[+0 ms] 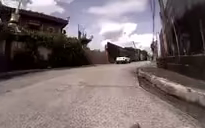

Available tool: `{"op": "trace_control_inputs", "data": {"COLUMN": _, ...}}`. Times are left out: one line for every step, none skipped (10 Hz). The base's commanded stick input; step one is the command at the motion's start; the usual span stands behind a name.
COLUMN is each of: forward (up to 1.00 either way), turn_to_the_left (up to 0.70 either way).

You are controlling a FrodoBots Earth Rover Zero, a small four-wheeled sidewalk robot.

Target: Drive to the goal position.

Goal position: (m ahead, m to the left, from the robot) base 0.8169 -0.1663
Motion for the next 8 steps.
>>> {"op": "trace_control_inputs", "data": {"forward": 0.7, "turn_to_the_left": -0.35}}
{"op": "trace_control_inputs", "data": {"forward": 0.7, "turn_to_the_left": -0.35}}
{"op": "trace_control_inputs", "data": {"forward": 0.7, "turn_to_the_left": -0.35}}
{"op": "trace_control_inputs", "data": {"forward": 0.52, "turn_to_the_left": -0.26}}
{"op": "trace_control_inputs", "data": {"forward": 0.13, "turn_to_the_left": -0.07}}
{"op": "trace_control_inputs", "data": {"forward": 0.0, "turn_to_the_left": 0.0}}
{"op": "trace_control_inputs", "data": {"forward": 0.0, "turn_to_the_left": 0.0}}
{"op": "trace_control_inputs", "data": {"forward": 0.0, "turn_to_the_left": 0.0}}
